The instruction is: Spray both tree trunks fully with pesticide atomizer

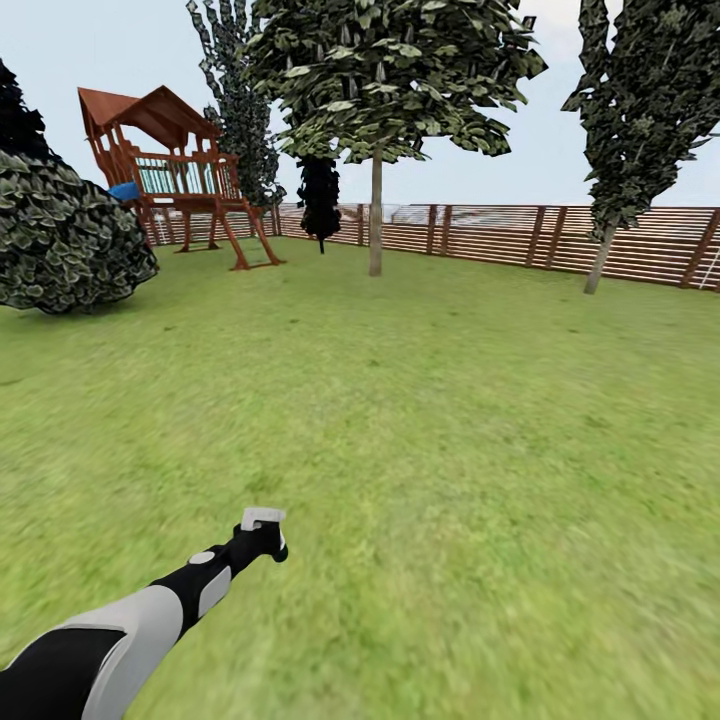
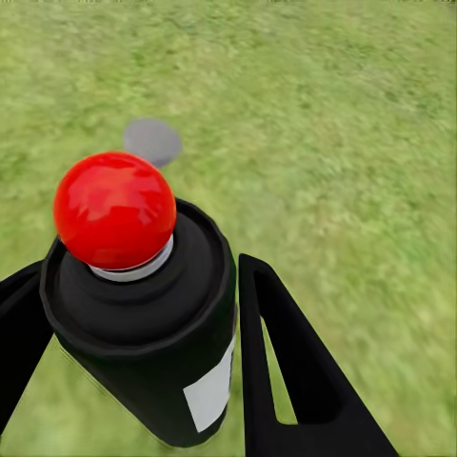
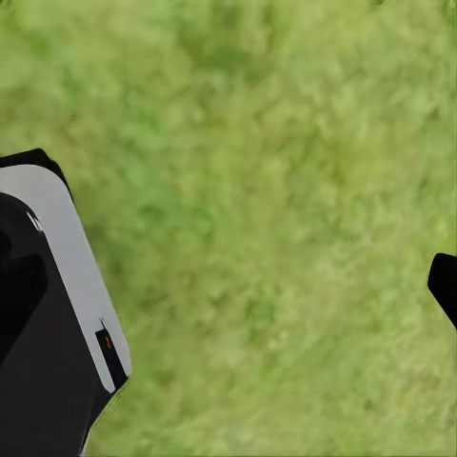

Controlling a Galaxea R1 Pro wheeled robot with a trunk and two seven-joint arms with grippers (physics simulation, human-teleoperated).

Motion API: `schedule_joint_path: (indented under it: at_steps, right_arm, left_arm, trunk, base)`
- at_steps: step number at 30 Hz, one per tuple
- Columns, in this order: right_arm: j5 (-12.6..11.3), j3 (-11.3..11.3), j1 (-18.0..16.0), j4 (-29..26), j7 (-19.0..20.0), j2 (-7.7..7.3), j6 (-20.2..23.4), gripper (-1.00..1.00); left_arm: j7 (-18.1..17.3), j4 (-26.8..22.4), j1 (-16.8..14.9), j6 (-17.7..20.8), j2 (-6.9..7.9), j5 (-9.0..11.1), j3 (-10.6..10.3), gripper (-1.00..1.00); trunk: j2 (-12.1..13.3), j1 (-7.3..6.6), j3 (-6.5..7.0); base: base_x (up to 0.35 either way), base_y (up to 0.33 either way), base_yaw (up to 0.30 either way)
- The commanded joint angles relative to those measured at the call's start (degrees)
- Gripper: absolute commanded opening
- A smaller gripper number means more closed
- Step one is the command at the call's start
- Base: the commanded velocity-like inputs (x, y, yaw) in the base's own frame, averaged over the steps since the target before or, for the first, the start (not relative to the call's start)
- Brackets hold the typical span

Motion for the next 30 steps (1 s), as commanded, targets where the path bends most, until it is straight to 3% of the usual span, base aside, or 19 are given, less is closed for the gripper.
schedule_joint_path:
  at_steps: [1,30]
  right_arm:
    - [0.0,0.0,0.0,0.0,0.0,0.0,0.0,1.0]
    - [0.0,0.0,0.0,0.0,0.0,0.0,0.0,1.0]
  left_arm:
    - [0.0,0.0,0.0,0.0,-0.02,0.0,0.0,-1.0]
    - [0.0,0.0,0.0,0.0,-0.05,0.0,0.0,-1.0]
  trunk:
    - [0.0,0.0,0.0]
    - [0.0,0.0,0.0]
  base:
    - [0.35,0.0,0.0]
    - [0.35,0.0,0.0]
